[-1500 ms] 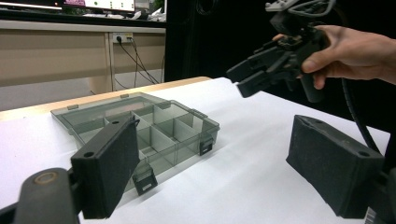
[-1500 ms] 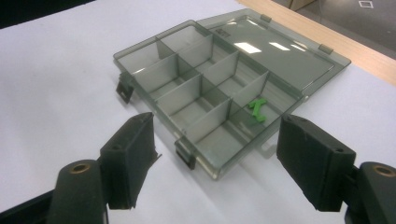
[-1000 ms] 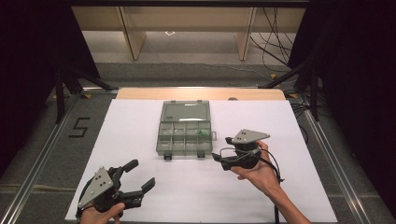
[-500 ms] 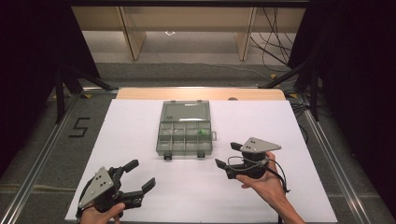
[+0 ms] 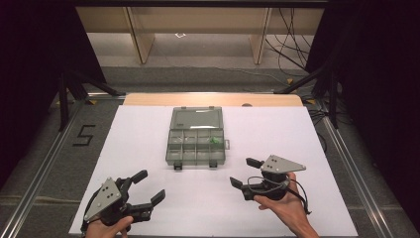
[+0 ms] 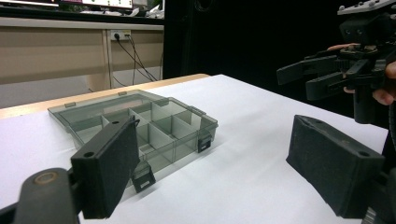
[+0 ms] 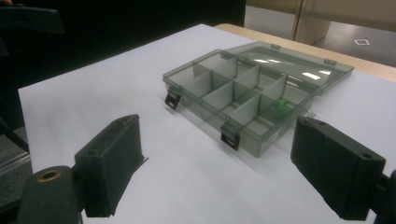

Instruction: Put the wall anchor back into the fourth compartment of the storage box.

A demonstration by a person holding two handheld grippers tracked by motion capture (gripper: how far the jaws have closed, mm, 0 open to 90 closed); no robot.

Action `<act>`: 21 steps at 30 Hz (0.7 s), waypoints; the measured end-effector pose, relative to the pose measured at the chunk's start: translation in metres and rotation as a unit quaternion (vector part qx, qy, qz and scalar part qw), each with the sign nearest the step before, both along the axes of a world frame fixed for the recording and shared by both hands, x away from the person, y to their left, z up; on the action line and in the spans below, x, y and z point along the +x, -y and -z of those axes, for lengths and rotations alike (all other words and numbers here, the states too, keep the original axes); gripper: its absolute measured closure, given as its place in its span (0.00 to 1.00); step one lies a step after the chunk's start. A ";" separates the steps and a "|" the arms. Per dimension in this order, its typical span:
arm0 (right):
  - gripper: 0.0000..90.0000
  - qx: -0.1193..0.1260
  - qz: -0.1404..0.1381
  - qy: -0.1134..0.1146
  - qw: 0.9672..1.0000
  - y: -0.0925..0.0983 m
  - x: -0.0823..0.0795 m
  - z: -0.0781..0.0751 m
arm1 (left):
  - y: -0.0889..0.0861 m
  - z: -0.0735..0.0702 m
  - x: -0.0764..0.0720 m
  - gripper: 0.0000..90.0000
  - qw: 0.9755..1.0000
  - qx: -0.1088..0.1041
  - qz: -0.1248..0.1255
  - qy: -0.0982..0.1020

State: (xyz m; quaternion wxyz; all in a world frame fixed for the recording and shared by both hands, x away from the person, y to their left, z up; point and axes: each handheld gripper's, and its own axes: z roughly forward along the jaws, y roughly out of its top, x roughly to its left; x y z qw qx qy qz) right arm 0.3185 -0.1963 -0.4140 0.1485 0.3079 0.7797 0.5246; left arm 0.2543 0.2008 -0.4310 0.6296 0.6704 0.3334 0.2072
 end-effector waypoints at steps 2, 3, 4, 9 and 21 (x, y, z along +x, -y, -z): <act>0.19 0.002 -0.001 -0.002 1.000 0.002 -0.003 0.001 | 0.000 0.000 0.000 0.18 1.000 0.001 0.000 0.000; 0.19 0.003 -0.001 -0.003 1.000 0.003 -0.004 0.001 | 0.000 0.000 0.000 0.18 1.000 0.001 0.000 0.000; 0.19 0.005 -0.001 -0.003 1.000 0.003 -0.005 0.002 | 0.000 0.000 0.000 0.18 1.000 0.001 0.000 0.000; 0.19 0.007 -0.001 0.000 1.000 0.008 -0.012 0.004 | 0.000 0.000 0.000 0.18 1.000 0.001 0.001 0.000; 0.18 0.016 0.001 0.005 1.000 0.013 -0.025 0.006 | 0.000 0.000 0.000 0.18 1.000 0.003 0.004 0.002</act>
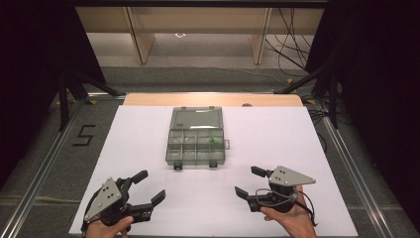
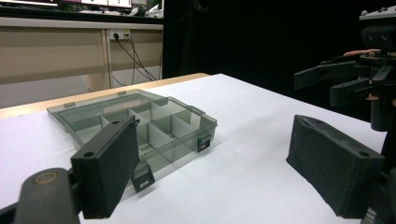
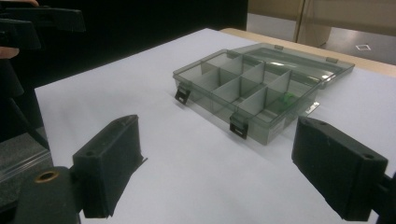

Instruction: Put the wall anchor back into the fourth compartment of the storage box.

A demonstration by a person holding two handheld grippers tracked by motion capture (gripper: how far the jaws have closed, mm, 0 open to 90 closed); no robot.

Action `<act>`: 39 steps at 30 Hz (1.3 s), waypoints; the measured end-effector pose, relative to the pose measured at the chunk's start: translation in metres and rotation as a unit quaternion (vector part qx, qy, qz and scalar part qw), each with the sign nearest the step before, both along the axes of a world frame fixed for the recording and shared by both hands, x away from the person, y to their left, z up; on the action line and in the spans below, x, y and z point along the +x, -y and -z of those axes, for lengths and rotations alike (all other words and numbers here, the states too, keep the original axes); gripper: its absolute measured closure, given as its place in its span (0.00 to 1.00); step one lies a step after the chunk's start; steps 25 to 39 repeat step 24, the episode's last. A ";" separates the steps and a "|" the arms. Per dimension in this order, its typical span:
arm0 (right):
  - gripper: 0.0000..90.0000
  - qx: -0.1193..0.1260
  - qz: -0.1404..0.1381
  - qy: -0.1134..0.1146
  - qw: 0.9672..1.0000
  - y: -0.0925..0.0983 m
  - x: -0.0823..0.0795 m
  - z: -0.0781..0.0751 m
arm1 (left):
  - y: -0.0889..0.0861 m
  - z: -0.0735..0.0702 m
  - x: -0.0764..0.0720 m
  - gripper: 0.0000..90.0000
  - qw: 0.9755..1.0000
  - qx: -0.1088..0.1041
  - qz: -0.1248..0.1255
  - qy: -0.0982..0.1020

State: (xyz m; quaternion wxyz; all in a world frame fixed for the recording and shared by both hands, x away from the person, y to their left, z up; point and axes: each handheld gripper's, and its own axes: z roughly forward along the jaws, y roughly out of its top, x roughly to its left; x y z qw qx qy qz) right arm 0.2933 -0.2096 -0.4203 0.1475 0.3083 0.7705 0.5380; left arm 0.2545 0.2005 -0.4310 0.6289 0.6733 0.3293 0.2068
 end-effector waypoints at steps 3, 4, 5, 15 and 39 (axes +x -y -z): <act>0.18 0.002 -0.001 0.002 1.000 0.003 -0.003 0.001 | 0.001 0.000 0.000 0.18 1.000 0.000 -0.001 -0.001; 0.18 0.004 -0.001 0.002 1.000 0.004 -0.004 0.001 | 0.001 0.000 0.000 0.18 1.000 0.000 -0.001 -0.002; 0.18 0.005 0.003 0.005 1.000 0.005 -0.005 0.001 | 0.001 0.000 0.000 0.18 1.000 0.000 -0.001 -0.002; 0.18 0.005 0.004 0.007 1.000 0.008 -0.005 0.001 | 0.001 0.000 0.000 0.18 1.000 0.000 0.000 -0.002; 0.18 0.003 0.004 0.010 1.000 0.007 -0.005 0.000 | 0.001 0.000 0.000 0.18 1.000 0.000 0.001 -0.002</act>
